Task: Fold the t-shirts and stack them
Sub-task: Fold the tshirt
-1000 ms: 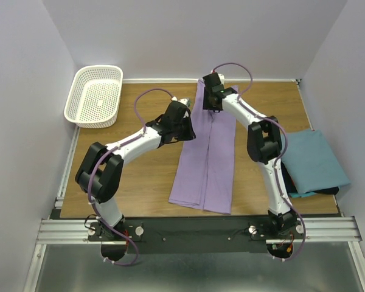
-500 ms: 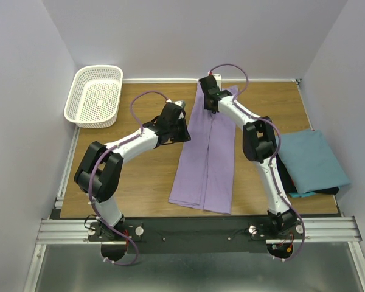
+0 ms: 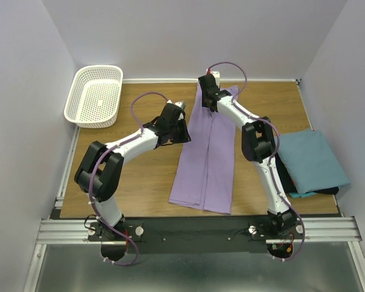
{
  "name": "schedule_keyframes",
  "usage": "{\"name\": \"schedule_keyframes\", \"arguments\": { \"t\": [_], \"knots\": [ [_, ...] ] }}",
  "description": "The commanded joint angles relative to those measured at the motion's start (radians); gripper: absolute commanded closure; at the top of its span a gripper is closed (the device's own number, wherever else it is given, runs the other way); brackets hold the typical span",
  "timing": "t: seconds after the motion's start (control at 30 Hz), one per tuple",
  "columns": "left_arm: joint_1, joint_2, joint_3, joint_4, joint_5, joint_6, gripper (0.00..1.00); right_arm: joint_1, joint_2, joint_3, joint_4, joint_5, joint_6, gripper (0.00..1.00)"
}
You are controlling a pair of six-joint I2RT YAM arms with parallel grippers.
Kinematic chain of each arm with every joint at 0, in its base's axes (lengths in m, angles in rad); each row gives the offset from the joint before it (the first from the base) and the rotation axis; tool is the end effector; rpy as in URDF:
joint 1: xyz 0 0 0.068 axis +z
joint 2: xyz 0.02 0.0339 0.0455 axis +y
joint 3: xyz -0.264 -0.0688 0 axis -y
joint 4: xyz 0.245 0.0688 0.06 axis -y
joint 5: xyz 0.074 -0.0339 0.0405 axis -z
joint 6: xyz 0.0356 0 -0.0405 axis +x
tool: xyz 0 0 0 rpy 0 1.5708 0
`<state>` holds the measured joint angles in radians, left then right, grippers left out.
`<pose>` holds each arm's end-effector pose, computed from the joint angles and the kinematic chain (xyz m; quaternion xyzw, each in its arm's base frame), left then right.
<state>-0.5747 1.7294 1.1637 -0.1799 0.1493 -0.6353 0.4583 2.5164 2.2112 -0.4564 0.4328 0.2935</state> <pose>0.3168 -0.2115 0.2194 0.0022 0.9140 -0.2836 0.2900 0.5113 0.2356 0.1782 0.0103 0.9017 -0.0425 0.4301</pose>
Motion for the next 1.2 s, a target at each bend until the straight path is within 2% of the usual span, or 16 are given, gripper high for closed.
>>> {"name": "schedule_keyframes", "arguments": {
  "t": [0.0, 0.43, 0.77, 0.97, 1.17],
  "knots": [
    [0.01, 0.018, -0.018, 0.02, 0.022, 0.014, 0.85, 0.01, 0.047, 0.035, 0.022, 0.003, -0.01, 0.55],
    [0.015, 0.032, -0.025, 0.03, 0.024, 0.017, 0.85, 0.01, 0.055, 0.033, 0.024, -0.011, 0.001, 0.56],
    [0.019, 0.039, -0.027, 0.031, 0.024, 0.02, 0.85, 0.01, 0.025, 0.012, 0.028, -0.014, 0.021, 0.84],
    [0.024, 0.039, -0.029, 0.033, 0.027, 0.022, 0.86, 0.01, -0.034, -0.054, 0.032, -0.009, 0.038, 0.91],
    [0.024, 0.039, -0.027, 0.034, 0.03, 0.023, 0.86, 0.01, -0.119, -0.151, 0.032, -0.014, 0.041, 0.91]
  ]
}}
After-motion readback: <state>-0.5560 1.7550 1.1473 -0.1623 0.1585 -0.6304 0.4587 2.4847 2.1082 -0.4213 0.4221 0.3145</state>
